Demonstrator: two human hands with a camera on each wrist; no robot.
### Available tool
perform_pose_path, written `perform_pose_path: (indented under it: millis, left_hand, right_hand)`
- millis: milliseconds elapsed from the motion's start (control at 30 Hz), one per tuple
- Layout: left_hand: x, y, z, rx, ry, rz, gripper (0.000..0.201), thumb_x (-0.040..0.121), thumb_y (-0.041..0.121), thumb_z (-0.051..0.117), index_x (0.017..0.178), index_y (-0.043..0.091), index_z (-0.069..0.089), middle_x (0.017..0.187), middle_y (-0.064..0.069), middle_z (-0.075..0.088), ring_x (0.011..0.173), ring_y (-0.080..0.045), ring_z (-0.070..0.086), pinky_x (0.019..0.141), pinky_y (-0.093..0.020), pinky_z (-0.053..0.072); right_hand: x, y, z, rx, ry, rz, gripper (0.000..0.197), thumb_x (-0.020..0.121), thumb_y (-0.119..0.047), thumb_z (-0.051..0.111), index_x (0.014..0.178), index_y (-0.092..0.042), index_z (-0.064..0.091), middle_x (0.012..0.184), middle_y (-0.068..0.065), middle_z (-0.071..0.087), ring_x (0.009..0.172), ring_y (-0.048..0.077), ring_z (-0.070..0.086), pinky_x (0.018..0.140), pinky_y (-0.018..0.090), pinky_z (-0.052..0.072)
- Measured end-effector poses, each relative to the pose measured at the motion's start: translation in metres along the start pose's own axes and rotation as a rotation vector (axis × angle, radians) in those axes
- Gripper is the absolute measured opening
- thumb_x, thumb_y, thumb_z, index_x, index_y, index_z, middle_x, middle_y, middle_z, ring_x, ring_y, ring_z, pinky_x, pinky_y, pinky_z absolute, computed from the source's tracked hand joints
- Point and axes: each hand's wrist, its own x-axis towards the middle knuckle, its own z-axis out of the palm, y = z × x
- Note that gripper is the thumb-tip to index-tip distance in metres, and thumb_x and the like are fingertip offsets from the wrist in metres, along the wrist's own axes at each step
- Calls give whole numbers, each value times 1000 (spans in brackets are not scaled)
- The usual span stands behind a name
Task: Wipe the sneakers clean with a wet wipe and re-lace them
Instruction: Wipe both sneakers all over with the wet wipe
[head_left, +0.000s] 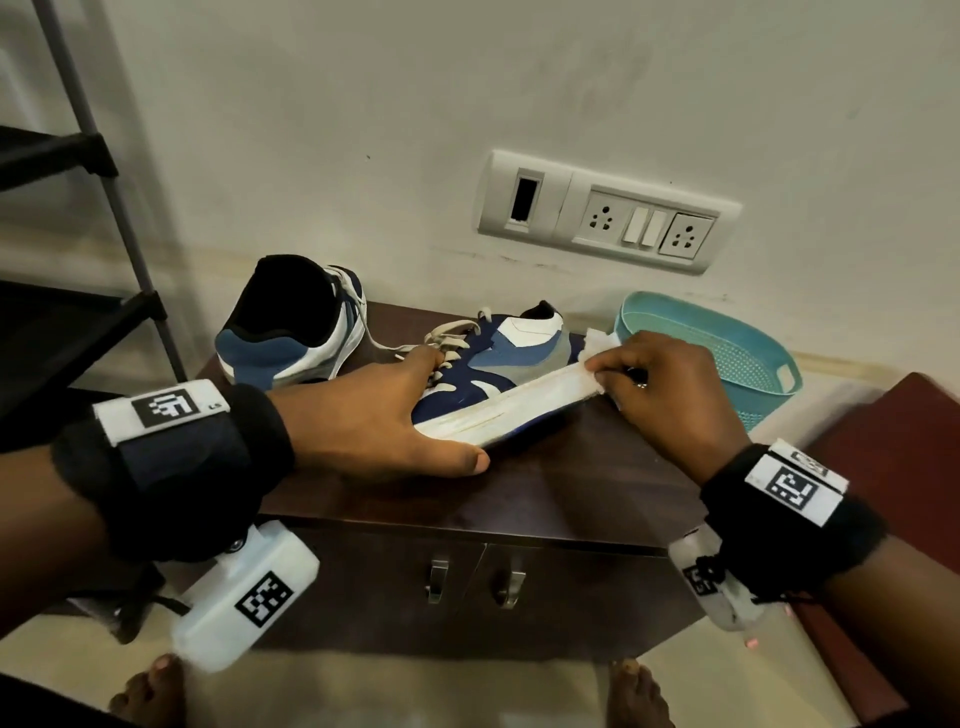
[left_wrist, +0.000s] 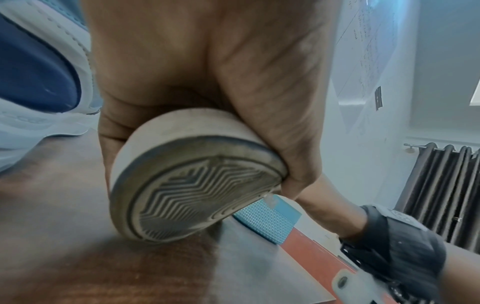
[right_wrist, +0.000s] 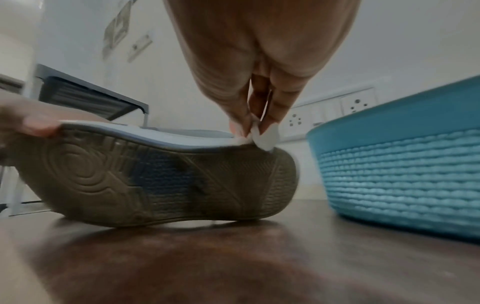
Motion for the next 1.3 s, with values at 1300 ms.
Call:
perform_pose_path:
  millis: [1300]
  left_hand:
    - [-4,-2,4,-43,9,79,77,70,67,77,126,35,34,110,20,59,96,0,61,81,-19,47]
  right_hand:
    - [-33,-71,21,261,-121,-492,21,88,-11,74,107,-17,80,104,0,75,97,12,68,85,23,53]
